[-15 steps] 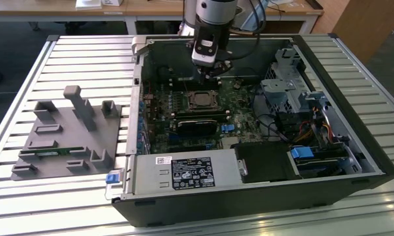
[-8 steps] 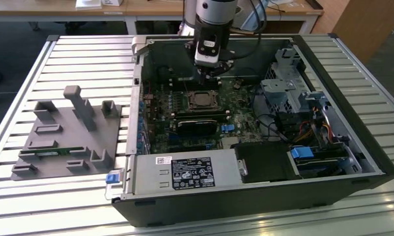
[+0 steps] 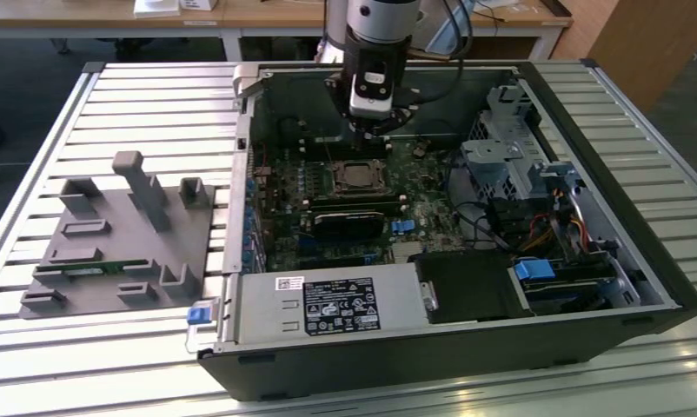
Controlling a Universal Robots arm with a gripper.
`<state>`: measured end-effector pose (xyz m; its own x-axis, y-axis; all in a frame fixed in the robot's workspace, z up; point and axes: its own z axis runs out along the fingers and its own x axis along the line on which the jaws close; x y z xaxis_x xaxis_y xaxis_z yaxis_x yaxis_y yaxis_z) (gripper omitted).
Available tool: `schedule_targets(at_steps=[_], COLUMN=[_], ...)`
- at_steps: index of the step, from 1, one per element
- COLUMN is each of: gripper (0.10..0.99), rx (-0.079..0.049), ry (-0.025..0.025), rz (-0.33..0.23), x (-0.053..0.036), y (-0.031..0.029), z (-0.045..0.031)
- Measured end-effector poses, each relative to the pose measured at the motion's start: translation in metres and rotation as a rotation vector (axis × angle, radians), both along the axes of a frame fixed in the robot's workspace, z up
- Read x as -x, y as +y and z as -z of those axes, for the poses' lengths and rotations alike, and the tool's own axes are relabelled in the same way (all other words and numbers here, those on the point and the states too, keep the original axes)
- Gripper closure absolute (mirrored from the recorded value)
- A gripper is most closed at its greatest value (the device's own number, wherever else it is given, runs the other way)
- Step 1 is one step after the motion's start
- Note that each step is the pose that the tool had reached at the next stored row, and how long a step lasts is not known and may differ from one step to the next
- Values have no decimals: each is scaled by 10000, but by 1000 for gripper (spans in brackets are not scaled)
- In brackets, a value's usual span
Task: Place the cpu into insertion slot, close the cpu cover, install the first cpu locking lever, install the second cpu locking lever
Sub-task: 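Install the first cpu locking lever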
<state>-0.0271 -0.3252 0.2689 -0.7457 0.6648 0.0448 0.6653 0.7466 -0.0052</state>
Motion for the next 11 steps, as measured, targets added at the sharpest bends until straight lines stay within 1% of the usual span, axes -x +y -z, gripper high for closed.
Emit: schedule_targets(at_steps=[11], gripper=[973], rx=[1], ry=[-5], rz=[-519], x=[0], y=[0], z=[0])
